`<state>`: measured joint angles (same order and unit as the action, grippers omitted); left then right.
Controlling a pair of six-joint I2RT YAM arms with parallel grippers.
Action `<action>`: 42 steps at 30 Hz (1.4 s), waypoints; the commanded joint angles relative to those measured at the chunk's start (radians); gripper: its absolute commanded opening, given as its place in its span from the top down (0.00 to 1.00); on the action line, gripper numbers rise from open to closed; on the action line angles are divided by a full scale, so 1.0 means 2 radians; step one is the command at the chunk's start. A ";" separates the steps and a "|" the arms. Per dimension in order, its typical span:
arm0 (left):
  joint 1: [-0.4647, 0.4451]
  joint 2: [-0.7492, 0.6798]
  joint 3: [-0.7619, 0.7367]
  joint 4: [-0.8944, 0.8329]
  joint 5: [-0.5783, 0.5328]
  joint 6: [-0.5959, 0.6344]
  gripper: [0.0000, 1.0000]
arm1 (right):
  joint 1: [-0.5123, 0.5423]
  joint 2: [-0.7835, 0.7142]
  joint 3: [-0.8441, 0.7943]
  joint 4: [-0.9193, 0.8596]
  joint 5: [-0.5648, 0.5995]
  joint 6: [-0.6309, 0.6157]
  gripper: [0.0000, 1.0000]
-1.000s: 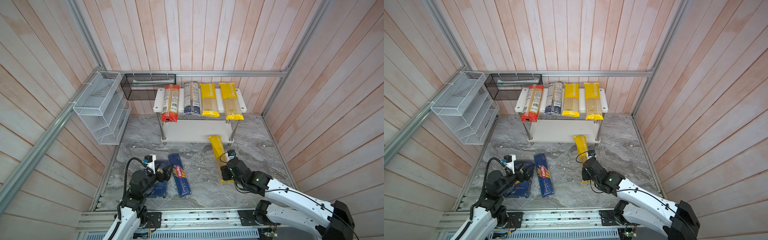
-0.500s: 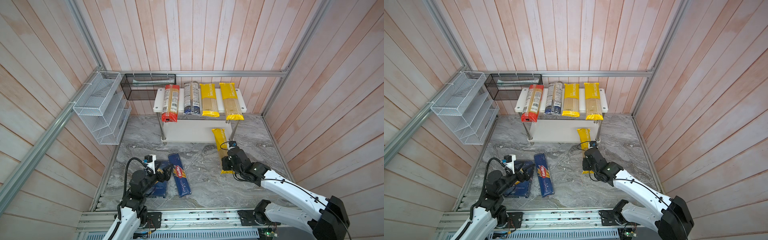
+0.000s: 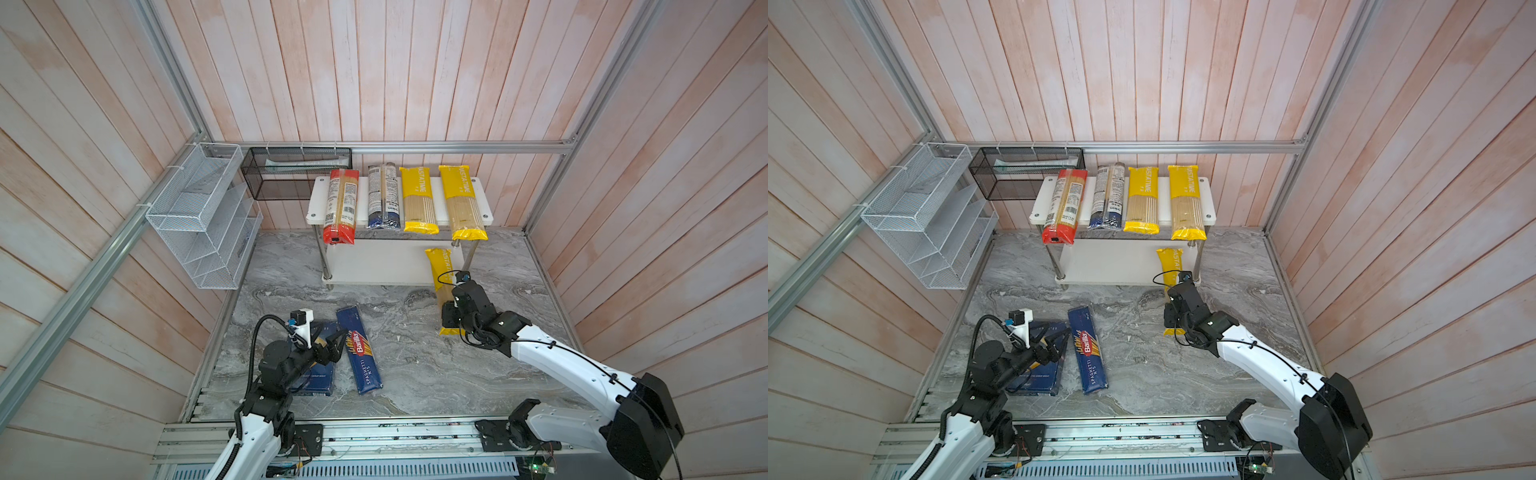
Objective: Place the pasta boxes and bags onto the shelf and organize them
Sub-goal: 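Lower the yellow bag upright against the lower shelf edge, right gripper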
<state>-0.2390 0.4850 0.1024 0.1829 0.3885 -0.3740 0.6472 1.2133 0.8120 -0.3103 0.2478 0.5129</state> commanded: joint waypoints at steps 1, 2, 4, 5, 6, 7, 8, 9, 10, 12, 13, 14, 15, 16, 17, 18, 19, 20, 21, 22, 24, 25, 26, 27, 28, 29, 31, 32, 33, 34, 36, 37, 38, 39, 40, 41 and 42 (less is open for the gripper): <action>-0.002 -0.003 -0.001 0.014 0.009 0.011 0.00 | -0.008 0.004 0.042 0.083 0.018 -0.018 0.84; -0.002 -0.001 -0.001 0.014 0.009 0.011 0.00 | -0.011 0.010 0.045 0.085 0.019 -0.021 0.84; -0.001 0.001 0.000 0.014 0.007 0.011 0.01 | -0.019 0.022 0.049 0.092 0.015 -0.026 0.84; -0.002 0.003 0.000 0.015 0.009 0.011 0.00 | -0.024 0.028 0.051 0.096 0.011 -0.028 0.84; -0.002 0.006 0.000 0.016 0.010 0.011 0.00 | -0.029 0.034 0.052 0.101 0.009 -0.030 0.84; -0.002 0.009 0.000 0.018 0.013 0.011 0.00 | -0.033 0.038 0.052 0.104 0.009 -0.031 0.84; -0.002 0.012 0.001 0.018 0.014 0.011 0.00 | -0.039 0.044 0.052 0.108 0.005 -0.032 0.84; -0.002 0.014 0.002 0.019 0.014 0.012 0.00 | -0.045 0.049 0.052 0.113 0.001 -0.033 0.84; -0.002 0.016 0.002 0.019 0.013 0.012 0.00 | -0.048 0.052 0.052 0.118 0.000 -0.035 0.84; -0.002 0.018 0.003 0.020 0.013 0.012 0.00 | -0.057 0.061 0.051 0.125 -0.002 -0.038 0.84; -0.002 0.018 0.003 0.020 0.013 0.012 0.00 | -0.062 0.064 0.051 0.129 -0.002 -0.039 0.84; -0.002 0.018 0.003 0.021 0.012 0.012 0.00 | -0.067 0.068 0.051 0.135 -0.005 -0.042 0.84; -0.002 0.018 0.003 0.021 0.011 0.012 0.00 | -0.071 0.072 0.052 0.140 -0.007 -0.045 0.84; -0.002 0.019 0.002 0.021 0.009 0.012 0.00 | -0.074 0.075 0.053 0.144 -0.010 -0.048 0.84; -0.002 0.021 0.003 0.021 0.008 0.011 0.00 | -0.078 0.081 0.056 0.147 -0.015 -0.051 0.84; -0.002 0.024 0.002 0.023 0.009 0.011 0.00 | -0.081 0.086 0.060 0.149 -0.018 -0.053 0.84; -0.003 0.027 0.004 0.024 0.010 0.012 0.00 | -0.083 0.090 0.064 0.152 -0.019 -0.056 0.84; -0.002 0.032 0.005 0.024 0.010 0.012 0.00 | -0.085 0.095 0.067 0.155 -0.019 -0.061 0.84; -0.002 0.037 0.007 0.025 0.011 0.012 0.00 | -0.087 0.101 0.072 0.154 -0.020 -0.063 0.84; -0.003 0.040 0.008 0.025 0.011 0.013 0.00 | -0.090 0.107 0.076 0.156 -0.022 -0.064 0.84; -0.003 0.046 0.010 0.027 0.012 0.012 0.00 | -0.096 0.117 0.080 0.166 -0.031 -0.067 0.84; -0.002 0.046 0.010 0.027 0.013 0.013 0.00 | -0.097 0.122 0.082 0.170 -0.033 -0.068 0.84; -0.002 0.046 0.010 0.027 0.013 0.013 0.00 | -0.098 0.129 0.085 0.173 -0.033 -0.070 0.84; -0.002 0.045 0.009 0.027 0.012 0.013 0.00 | -0.100 0.135 0.090 0.175 -0.034 -0.073 0.84; -0.002 0.043 0.009 0.026 0.012 0.013 0.00 | -0.101 0.141 0.096 0.175 -0.033 -0.076 0.84; -0.002 0.042 0.008 0.026 0.011 0.013 0.00 | -0.103 0.149 0.102 0.176 -0.033 -0.078 0.84; -0.002 0.039 0.007 0.024 0.011 0.013 0.00 | -0.106 0.163 0.113 0.175 -0.032 -0.083 0.84; -0.002 0.038 0.007 0.025 0.009 0.013 0.00 | -0.108 0.170 0.119 0.174 -0.033 -0.086 0.84; -0.002 0.037 0.007 0.025 0.008 0.013 0.00 | -0.110 0.176 0.124 0.174 -0.031 -0.087 0.84; -0.002 0.036 0.008 0.024 0.007 0.013 0.00 | -0.112 0.182 0.128 0.174 -0.031 -0.089 0.84; -0.003 0.036 0.007 0.023 0.005 0.013 0.00 | -0.115 0.192 0.136 0.178 -0.033 -0.091 0.84; -0.003 0.037 0.007 0.023 0.006 0.012 0.00 | -0.117 0.198 0.139 0.181 -0.037 -0.091 0.84; -0.003 0.037 0.007 0.023 0.004 0.012 0.00 | -0.118 0.204 0.143 0.183 -0.038 -0.091 0.84; -0.003 0.037 0.007 0.023 0.004 0.012 0.00 | -0.118 0.208 0.146 0.184 -0.038 -0.091 0.84; -0.003 0.036 0.007 0.023 0.005 0.012 0.00 | -0.119 0.213 0.149 0.186 -0.038 -0.091 0.84; -0.003 0.036 0.008 0.023 0.005 0.012 0.00 | -0.119 0.219 0.153 0.188 -0.039 -0.092 0.83; -0.003 0.036 0.007 0.023 0.004 0.012 0.00 | -0.119 0.224 0.156 0.189 -0.039 -0.093 0.83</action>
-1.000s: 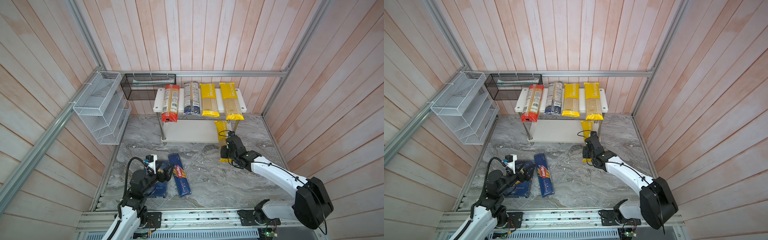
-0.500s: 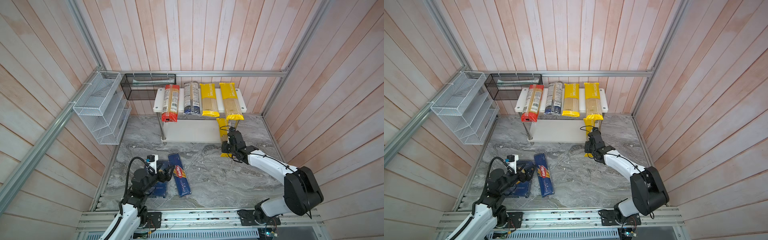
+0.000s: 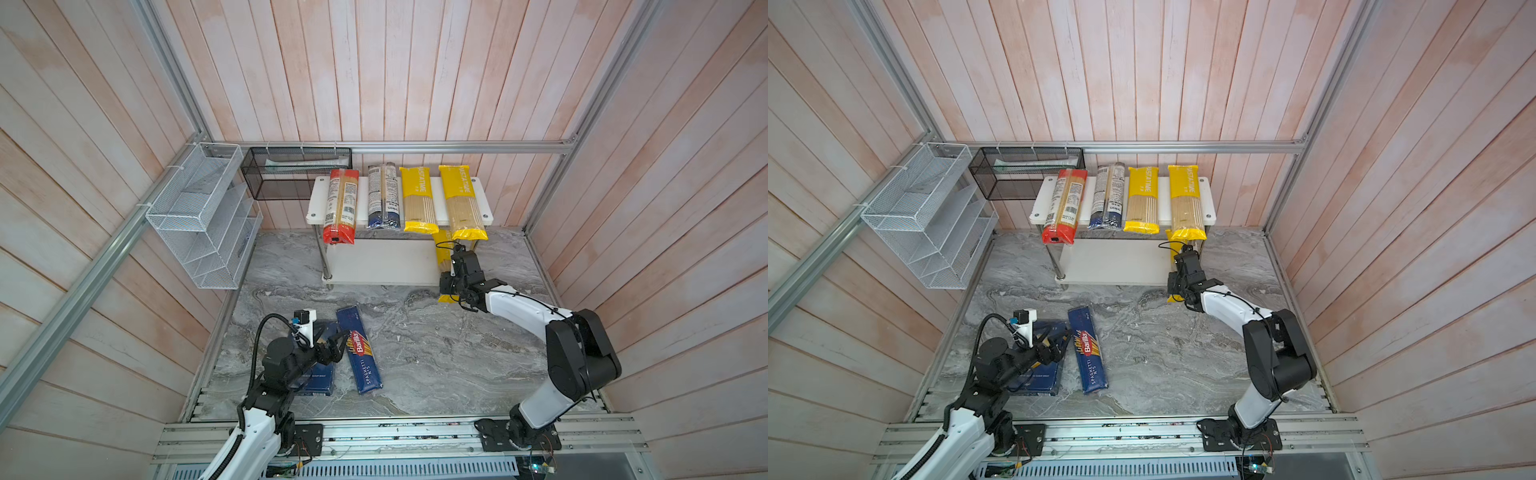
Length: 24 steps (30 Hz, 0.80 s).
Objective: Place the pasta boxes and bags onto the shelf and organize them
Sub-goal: 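Lower the yellow bag upright against the lower shelf edge, right gripper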
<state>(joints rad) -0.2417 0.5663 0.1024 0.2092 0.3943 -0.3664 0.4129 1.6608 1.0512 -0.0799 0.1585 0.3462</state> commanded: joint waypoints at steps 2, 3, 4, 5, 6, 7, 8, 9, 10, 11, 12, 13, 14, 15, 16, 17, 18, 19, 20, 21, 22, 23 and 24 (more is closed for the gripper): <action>-0.002 -0.003 0.007 0.010 0.001 0.008 0.00 | -0.004 0.011 0.045 0.074 0.004 -0.010 0.83; -0.002 -0.004 0.007 0.010 0.001 0.009 0.00 | -0.004 0.014 0.049 0.074 0.004 -0.011 0.83; -0.002 -0.003 0.008 0.010 0.001 0.009 0.00 | -0.005 0.018 0.052 0.074 0.004 -0.011 0.83; -0.001 -0.002 0.007 0.010 0.002 0.009 0.00 | -0.005 0.022 0.055 0.074 0.005 -0.011 0.82; -0.002 -0.002 0.008 0.010 0.002 0.009 0.00 | -0.005 0.025 0.057 0.074 0.006 -0.012 0.81; -0.002 -0.002 0.007 0.011 0.003 0.009 0.00 | -0.006 0.027 0.057 0.074 0.008 -0.011 0.81; -0.002 -0.001 0.008 0.011 0.002 0.009 0.00 | -0.007 0.029 0.057 0.075 0.010 -0.012 0.80; -0.002 -0.001 0.008 0.011 0.002 0.009 0.00 | -0.008 0.031 0.057 0.074 0.011 -0.012 0.78; -0.002 -0.001 0.008 0.011 0.002 0.009 0.00 | -0.009 0.033 0.057 0.074 0.012 -0.012 0.75; -0.002 -0.001 0.009 0.010 0.002 0.009 0.00 | -0.010 0.033 0.055 0.075 0.013 -0.011 0.73; -0.002 -0.002 0.008 0.010 0.003 0.009 0.00 | -0.011 0.034 0.053 0.076 0.013 -0.009 0.72; -0.002 -0.002 0.008 0.010 0.003 0.009 0.00 | -0.012 0.034 0.051 0.078 0.013 -0.008 0.70; -0.002 -0.003 0.008 0.010 0.003 0.009 0.00 | -0.012 0.034 0.048 0.079 0.012 -0.006 0.65; -0.002 -0.004 0.007 0.010 0.002 0.009 0.00 | -0.013 0.034 0.047 0.079 0.011 -0.004 0.60; -0.002 -0.004 0.008 0.010 0.003 0.008 0.00 | -0.013 0.034 0.047 0.079 0.009 -0.003 0.58; -0.001 -0.004 0.008 0.010 0.003 0.009 0.00 | -0.013 0.033 0.046 0.078 0.007 -0.001 0.56; -0.001 -0.005 0.006 0.010 0.002 0.009 0.00 | -0.013 0.031 0.046 0.076 0.002 0.000 0.54; -0.002 -0.005 0.006 0.010 0.002 0.009 0.00 | -0.013 0.029 0.046 0.075 -0.003 0.000 0.52; -0.002 -0.004 0.007 0.010 0.003 0.009 0.00 | -0.013 0.027 0.045 0.074 -0.006 0.001 0.49; -0.002 -0.003 0.007 0.011 0.004 0.009 0.00 | -0.013 0.024 0.044 0.073 -0.009 0.003 0.47; -0.002 -0.003 0.008 0.011 0.003 0.009 0.00 | -0.013 0.021 0.041 0.073 -0.013 0.005 0.45; -0.002 -0.003 0.007 0.011 0.004 0.009 0.00 | -0.013 0.016 0.036 0.072 -0.018 0.005 0.44; -0.001 -0.002 0.008 0.010 0.004 0.009 0.00 | -0.012 0.011 0.032 0.069 -0.025 0.004 0.43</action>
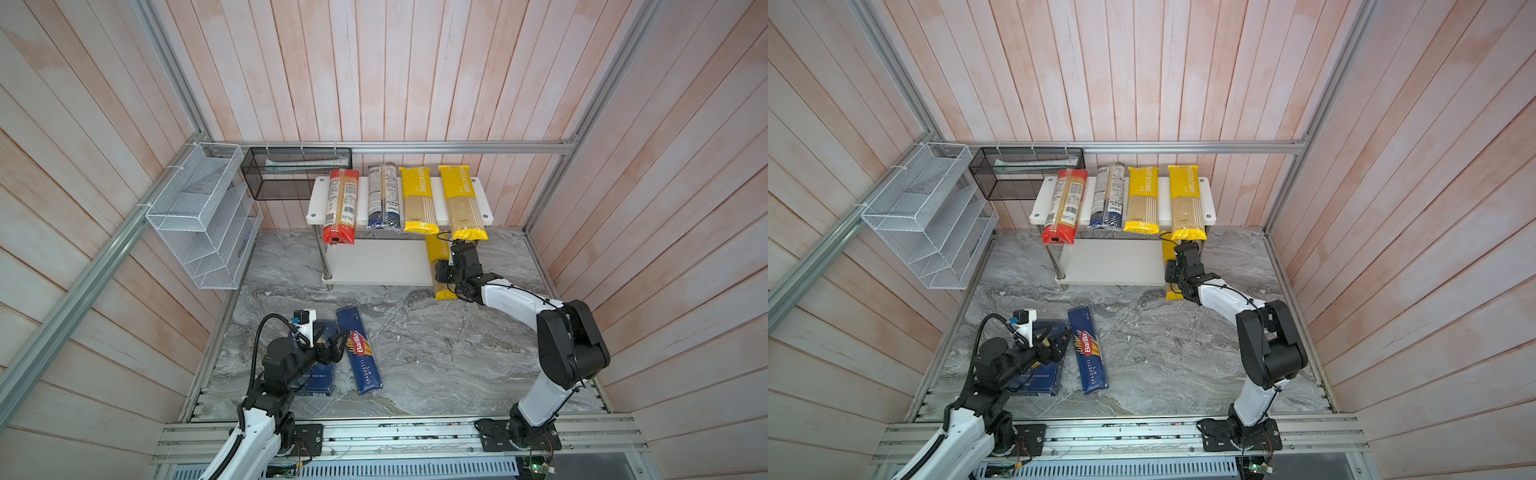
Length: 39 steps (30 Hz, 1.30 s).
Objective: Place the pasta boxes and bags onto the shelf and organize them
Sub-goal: 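Lower the yellow bag upright against the lower shelf edge, right gripper, then open the right gripper and withdraw it toward the blue Barilla spaghetti box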
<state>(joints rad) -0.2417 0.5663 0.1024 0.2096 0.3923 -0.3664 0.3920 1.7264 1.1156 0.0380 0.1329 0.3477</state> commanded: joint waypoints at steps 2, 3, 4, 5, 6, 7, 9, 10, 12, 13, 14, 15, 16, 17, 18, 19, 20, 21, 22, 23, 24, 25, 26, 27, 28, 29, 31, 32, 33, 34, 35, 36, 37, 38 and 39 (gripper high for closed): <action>-0.002 -0.002 0.007 0.011 0.007 0.009 0.00 | -0.001 -0.035 -0.012 0.005 -0.019 0.006 0.43; -0.002 -0.003 0.007 0.011 0.006 0.009 0.00 | 0.001 -0.044 -0.022 0.003 -0.020 0.010 0.42; -0.002 -0.003 0.007 0.010 0.006 0.009 0.00 | 0.002 -0.054 -0.033 0.002 -0.018 0.015 0.42; -0.002 -0.005 0.008 0.008 0.004 0.008 0.00 | 0.005 -0.066 -0.048 0.004 -0.017 0.021 0.42; -0.002 -0.007 0.007 0.007 0.003 0.008 0.00 | 0.008 -0.079 -0.062 0.001 -0.019 0.030 0.42; -0.002 -0.010 0.007 0.006 0.001 0.008 0.00 | 0.013 -0.091 -0.072 -0.005 -0.021 0.037 0.41; -0.003 -0.016 0.007 0.001 -0.006 0.008 0.00 | 0.025 -0.120 -0.090 -0.025 -0.028 0.057 0.40; -0.002 -0.018 0.006 0.000 -0.008 0.008 0.00 | 0.030 -0.133 -0.095 -0.036 -0.045 0.062 0.39; -0.003 -0.024 0.005 -0.005 -0.017 0.005 0.01 | 0.054 -0.160 -0.107 -0.060 -0.061 0.074 0.39; -0.002 -0.025 0.005 -0.008 -0.022 0.005 0.00 | 0.068 -0.173 -0.112 -0.068 -0.058 0.082 0.38; -0.003 -0.029 0.005 -0.010 -0.027 0.004 0.00 | 0.089 -0.189 -0.118 -0.069 -0.054 0.086 0.38; -0.002 -0.031 0.005 -0.013 -0.032 0.004 0.00 | 0.111 -0.207 -0.126 -0.068 -0.048 0.086 0.38; -0.002 -0.032 0.006 -0.015 -0.036 0.003 0.00 | 0.129 -0.221 -0.130 -0.071 -0.039 0.086 0.38; -0.002 -0.033 0.006 -0.017 -0.036 0.002 0.00 | 0.148 -0.238 -0.133 -0.080 -0.026 0.088 0.37; -0.002 -0.033 0.007 -0.019 -0.038 0.001 0.00 | 0.162 -0.253 -0.136 -0.088 -0.017 0.094 0.37; -0.003 -0.034 0.010 -0.024 -0.041 0.000 0.00 | 0.169 -0.263 -0.136 -0.094 -0.021 0.095 0.36; -0.003 -0.034 0.018 -0.037 -0.044 0.000 0.00 | 0.172 -0.272 -0.133 -0.105 -0.029 0.093 0.36; -0.002 -0.034 0.033 -0.061 -0.056 -0.002 0.00 | 0.176 -0.281 -0.131 -0.116 -0.032 0.092 0.35; -0.002 -0.032 0.050 -0.085 -0.070 -0.006 0.00 | 0.183 -0.289 -0.130 -0.124 -0.027 0.093 0.35; -0.002 -0.030 0.071 -0.113 -0.085 -0.011 0.00 | 0.187 -0.298 -0.133 -0.128 -0.025 0.094 0.34; -0.002 -0.028 0.090 -0.135 -0.094 -0.012 0.00 | 0.191 -0.306 -0.137 -0.127 -0.028 0.097 0.34; -0.002 -0.023 0.111 -0.155 -0.103 -0.014 0.00 | 0.195 -0.312 -0.142 -0.120 -0.028 0.103 0.34; -0.002 -0.017 0.131 -0.178 -0.113 -0.014 0.00 | 0.198 -0.317 -0.149 -0.111 -0.033 0.112 0.34; -0.002 -0.013 0.145 -0.192 -0.121 -0.012 0.00 | 0.201 -0.318 -0.151 -0.100 -0.042 0.116 0.34; -0.002 -0.006 0.161 -0.208 -0.130 -0.007 0.00 | 0.207 -0.315 -0.150 -0.093 -0.051 0.117 0.34; -0.002 0.000 0.176 -0.224 -0.142 -0.003 0.00 | 0.216 -0.309 -0.143 -0.090 -0.051 0.116 0.34; -0.002 0.015 0.200 -0.248 -0.166 -0.004 0.00 | 0.230 -0.286 -0.121 -0.101 -0.049 0.113 0.33; -0.001 0.023 0.209 -0.255 -0.174 -0.003 0.00 | 0.238 -0.271 -0.108 -0.108 -0.047 0.110 0.32; -0.002 0.029 0.212 -0.259 -0.178 -0.003 0.00 | 0.245 -0.258 -0.097 -0.114 -0.048 0.108 0.31; -0.002 0.035 0.212 -0.258 -0.179 -0.006 0.01 | 0.251 -0.243 -0.085 -0.121 -0.048 0.107 0.30; -0.002 0.040 0.210 -0.259 -0.186 -0.015 0.00 | 0.256 -0.228 -0.074 -0.127 -0.050 0.105 0.28; -0.001 0.044 0.207 -0.259 -0.193 -0.026 0.00 | 0.261 -0.218 -0.067 -0.131 -0.051 0.102 0.26; 0.002 0.049 0.204 -0.255 -0.191 -0.034 0.00 | 0.264 -0.207 -0.060 -0.133 -0.050 0.101 0.23; 0.004 0.054 0.201 -0.250 -0.183 -0.039 0.00 | 0.266 -0.199 -0.056 -0.133 -0.050 0.102 0.22; 0.007 0.059 0.198 -0.250 -0.178 -0.042 0.00 | 0.268 -0.194 -0.054 -0.131 -0.052 0.103 0.21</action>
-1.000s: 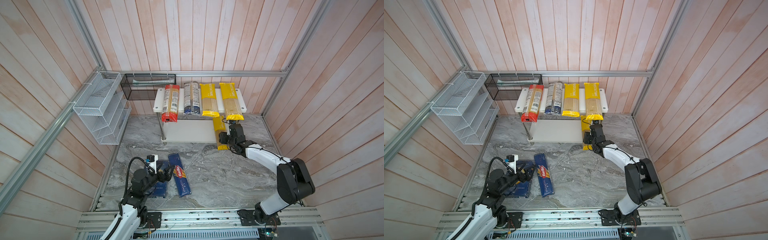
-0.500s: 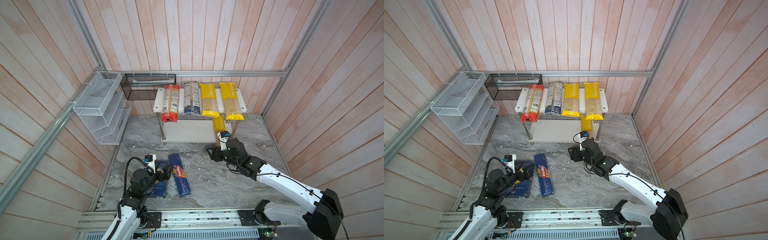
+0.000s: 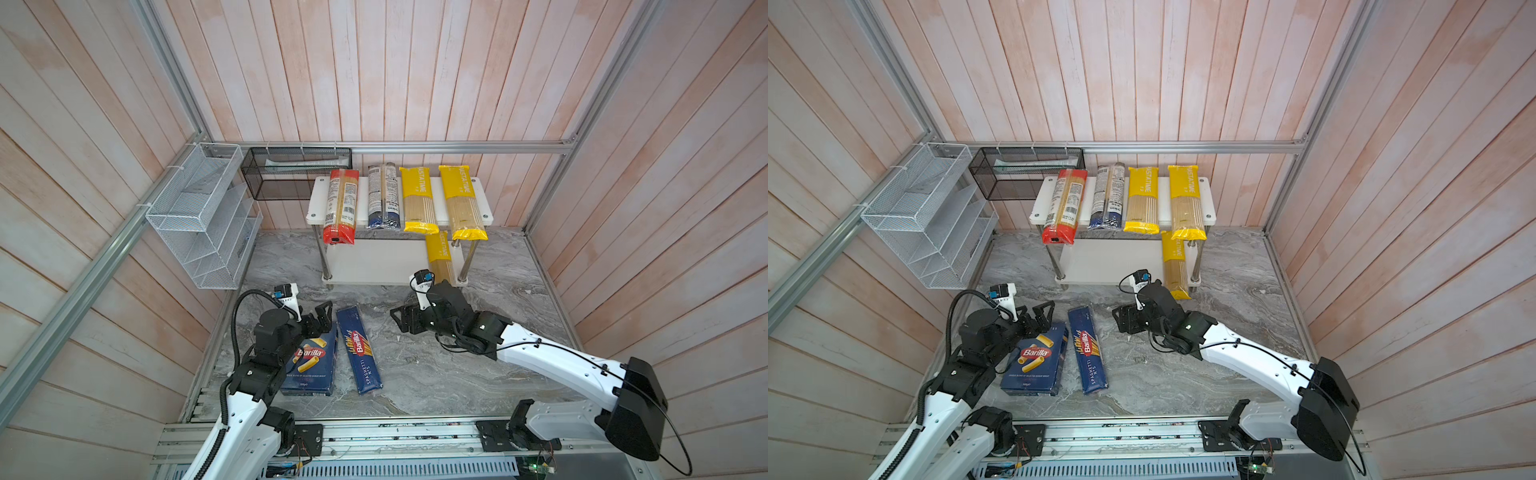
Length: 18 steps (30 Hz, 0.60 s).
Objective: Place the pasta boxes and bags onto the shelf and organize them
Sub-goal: 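Open the right gripper and withdraw it toward the blue Barilla spaghetti box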
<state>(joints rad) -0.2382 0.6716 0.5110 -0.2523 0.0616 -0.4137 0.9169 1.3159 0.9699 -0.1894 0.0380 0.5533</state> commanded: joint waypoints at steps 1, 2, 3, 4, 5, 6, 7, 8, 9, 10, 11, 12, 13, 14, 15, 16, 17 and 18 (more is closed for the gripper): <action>0.009 0.011 -0.006 -0.024 -0.010 -0.021 0.00 | 0.008 0.015 0.019 -0.013 -0.008 0.001 0.20; 0.015 0.014 -0.007 -0.027 -0.006 -0.020 0.00 | 0.010 0.020 0.020 -0.011 -0.012 0.003 0.18; 0.020 0.012 -0.009 -0.027 0.000 -0.016 0.00 | 0.012 0.024 0.021 -0.010 -0.014 0.003 0.18; 0.028 0.006 -0.017 -0.021 0.007 -0.012 0.00 | 0.014 0.030 0.024 -0.014 -0.014 0.002 0.17; 0.037 -0.004 -0.027 -0.010 0.016 -0.010 0.00 | 0.015 0.037 0.028 -0.020 -0.013 -0.002 0.17; 0.046 -0.015 -0.040 0.003 0.027 -0.012 0.00 | 0.016 0.042 0.033 -0.026 -0.013 -0.008 0.15; 0.055 -0.027 -0.056 0.025 0.049 -0.012 0.00 | 0.017 0.048 0.036 -0.031 -0.011 -0.014 0.13; 0.062 -0.037 -0.072 0.046 0.068 -0.015 0.00 | 0.017 0.054 0.038 -0.036 -0.005 -0.017 0.12; 0.065 -0.046 -0.084 0.061 0.077 -0.020 0.00 | 0.017 0.060 0.041 -0.039 0.001 -0.018 0.11; 0.067 -0.051 -0.096 0.073 0.079 -0.024 0.01 | 0.017 0.066 0.044 -0.040 0.002 -0.019 0.10; 0.067 -0.052 -0.106 0.083 0.080 -0.027 0.00 | 0.017 0.073 0.046 -0.039 -0.004 -0.022 0.09; 0.068 -0.050 -0.113 0.090 0.081 -0.029 0.00 | 0.017 0.080 0.048 -0.038 -0.012 -0.024 0.09; 0.067 -0.044 -0.118 0.094 0.081 -0.030 0.00 | 0.017 0.089 0.052 -0.038 -0.020 -0.026 0.09; 0.068 -0.036 -0.120 0.095 0.080 -0.028 0.00 | 0.017 0.096 0.055 -0.039 -0.026 -0.027 0.09; 0.067 -0.030 -0.121 0.093 0.078 -0.027 0.00 | 0.018 0.103 0.059 -0.041 -0.027 -0.026 0.08; 0.068 -0.023 -0.120 0.091 0.076 -0.028 0.00 | 0.018 0.111 0.065 -0.046 -0.023 -0.024 0.08; 0.069 -0.019 -0.120 0.093 0.077 -0.028 0.01 | 0.018 0.118 0.072 -0.054 -0.015 -0.022 0.08; 0.069 -0.018 -0.122 0.095 0.079 -0.027 0.00 | 0.018 0.123 0.077 -0.058 -0.012 -0.021 0.08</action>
<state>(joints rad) -0.1062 0.6312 0.2771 -0.1219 0.2008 -0.4614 0.9470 1.5372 1.0775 -0.2573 0.0055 0.5198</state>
